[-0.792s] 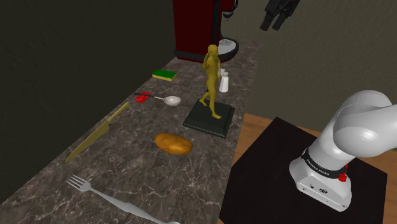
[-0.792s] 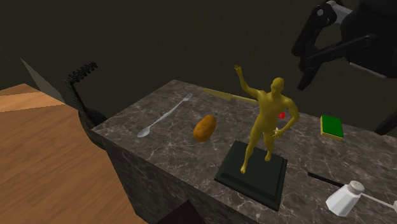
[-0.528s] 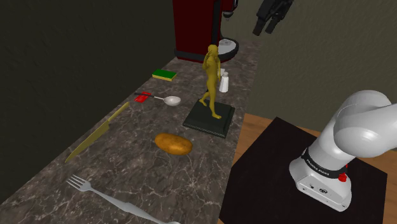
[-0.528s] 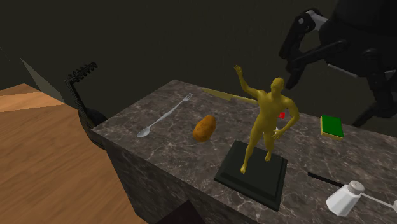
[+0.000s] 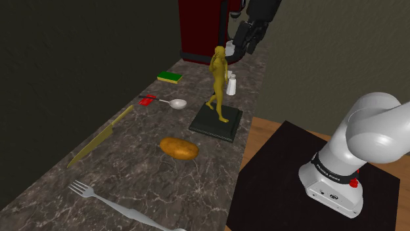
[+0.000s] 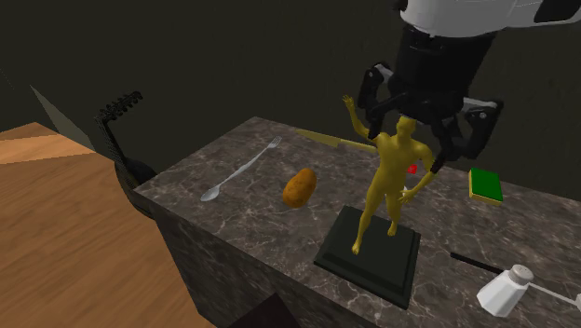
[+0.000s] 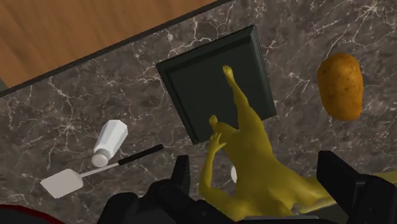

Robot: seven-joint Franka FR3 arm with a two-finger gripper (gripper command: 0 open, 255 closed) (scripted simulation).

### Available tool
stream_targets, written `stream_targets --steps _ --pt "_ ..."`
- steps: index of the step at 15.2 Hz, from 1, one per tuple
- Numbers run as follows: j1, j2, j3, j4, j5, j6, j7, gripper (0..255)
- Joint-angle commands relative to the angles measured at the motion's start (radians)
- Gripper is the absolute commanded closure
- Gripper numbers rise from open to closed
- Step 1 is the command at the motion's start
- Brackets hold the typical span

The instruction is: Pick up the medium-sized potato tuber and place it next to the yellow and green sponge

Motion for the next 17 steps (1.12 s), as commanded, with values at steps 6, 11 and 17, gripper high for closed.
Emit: stream_targets --steps 6,11,17 --pt "0.041 0.167 0.130 0.010 -0.003 0.131 0.068 0" --pt "0.059 0.309 0.219 0.046 -0.035 0.212 0.128 0" --pt "0.078 0.504 0.319 0.118 -0.122 0.292 0.222 0"
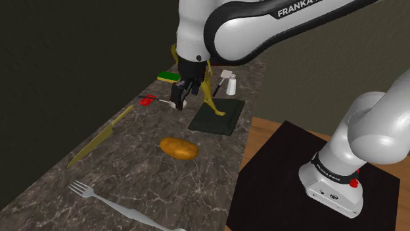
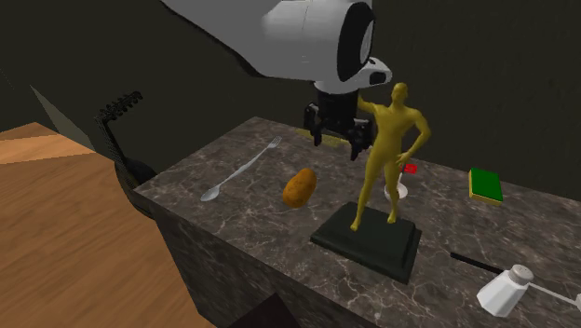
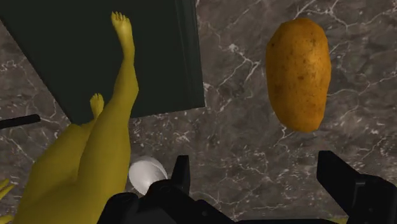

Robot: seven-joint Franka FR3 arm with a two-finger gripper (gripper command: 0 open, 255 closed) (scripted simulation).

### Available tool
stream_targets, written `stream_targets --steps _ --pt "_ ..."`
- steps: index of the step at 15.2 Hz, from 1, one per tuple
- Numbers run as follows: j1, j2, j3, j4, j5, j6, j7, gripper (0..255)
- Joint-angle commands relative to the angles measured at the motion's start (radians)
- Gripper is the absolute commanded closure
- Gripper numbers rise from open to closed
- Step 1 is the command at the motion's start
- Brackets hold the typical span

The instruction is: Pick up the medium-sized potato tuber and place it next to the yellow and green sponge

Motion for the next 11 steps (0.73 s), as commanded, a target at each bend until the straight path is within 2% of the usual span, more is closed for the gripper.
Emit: stream_targets --steps 1,9,11 --pt "0.011 0.067 0.034 0.013 -0.033 -0.043 0.040 0" --pt "0.084 0.368 0.101 0.167 -0.236 0.000 0.202 0" --pt "0.093 0.394 0.099 0.173 -0.255 0.011 0.215 0"
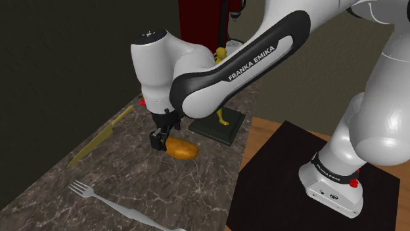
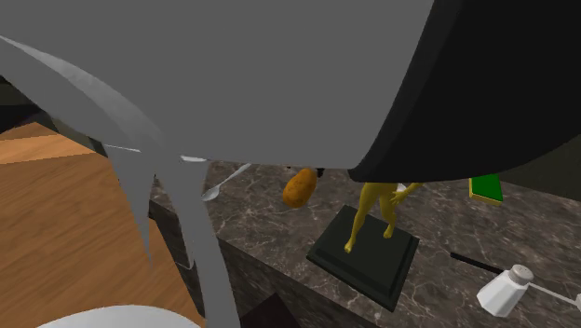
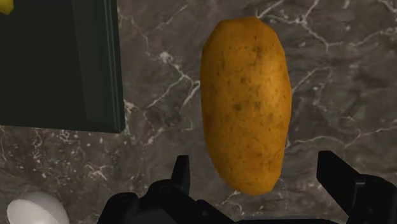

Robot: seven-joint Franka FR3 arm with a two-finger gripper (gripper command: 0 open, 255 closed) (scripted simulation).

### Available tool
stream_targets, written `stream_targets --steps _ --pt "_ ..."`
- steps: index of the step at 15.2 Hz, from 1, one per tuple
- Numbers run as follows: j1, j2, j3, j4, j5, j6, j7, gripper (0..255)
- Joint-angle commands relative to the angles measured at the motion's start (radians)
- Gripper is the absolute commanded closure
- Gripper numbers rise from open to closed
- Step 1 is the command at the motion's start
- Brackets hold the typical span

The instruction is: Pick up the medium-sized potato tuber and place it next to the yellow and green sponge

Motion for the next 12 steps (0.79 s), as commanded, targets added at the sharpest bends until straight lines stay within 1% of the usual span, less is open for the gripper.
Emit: stream_targets --steps 1,7,12 --pt "0.004 0.022 -0.004 -0.006 -0.017 0.022 0.008 0" --pt "0.011 0.068 -0.016 -0.029 -0.053 0.083 0.032 0" --pt "0.011 0.068 -0.016 -0.029 -0.053 0.083 0.032 0"
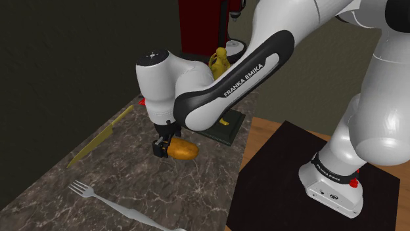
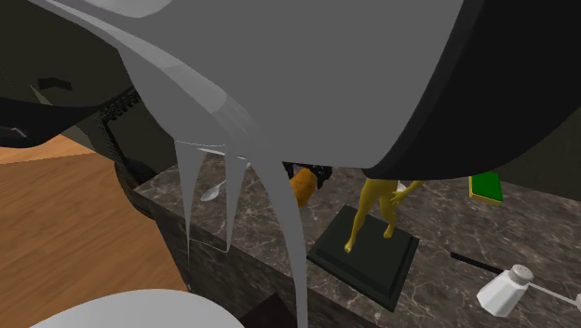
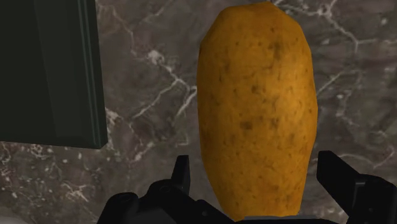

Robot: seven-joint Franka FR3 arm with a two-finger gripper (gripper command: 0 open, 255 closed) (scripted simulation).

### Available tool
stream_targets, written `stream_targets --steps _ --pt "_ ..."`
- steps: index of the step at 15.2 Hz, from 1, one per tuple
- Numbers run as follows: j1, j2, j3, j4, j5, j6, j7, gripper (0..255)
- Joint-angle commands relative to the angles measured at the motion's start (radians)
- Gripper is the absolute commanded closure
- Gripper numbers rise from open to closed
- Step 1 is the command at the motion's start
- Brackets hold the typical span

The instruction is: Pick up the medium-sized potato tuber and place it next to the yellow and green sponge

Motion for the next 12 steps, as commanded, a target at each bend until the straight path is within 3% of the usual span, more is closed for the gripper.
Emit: stream_targets --steps 1,2,3,12 --pt "0.000 0.000 0.000 0.000 0.000 0.000 0.000 0" --pt "0.000 0.000 0.000 0.000 0.000 0.000 0.000 0" --pt "0.000 0.000 0.000 0.000 0.000 0.000 0.000 255" --pt "0.000 0.000 0.000 0.000 0.000 0.000 0.000 255"
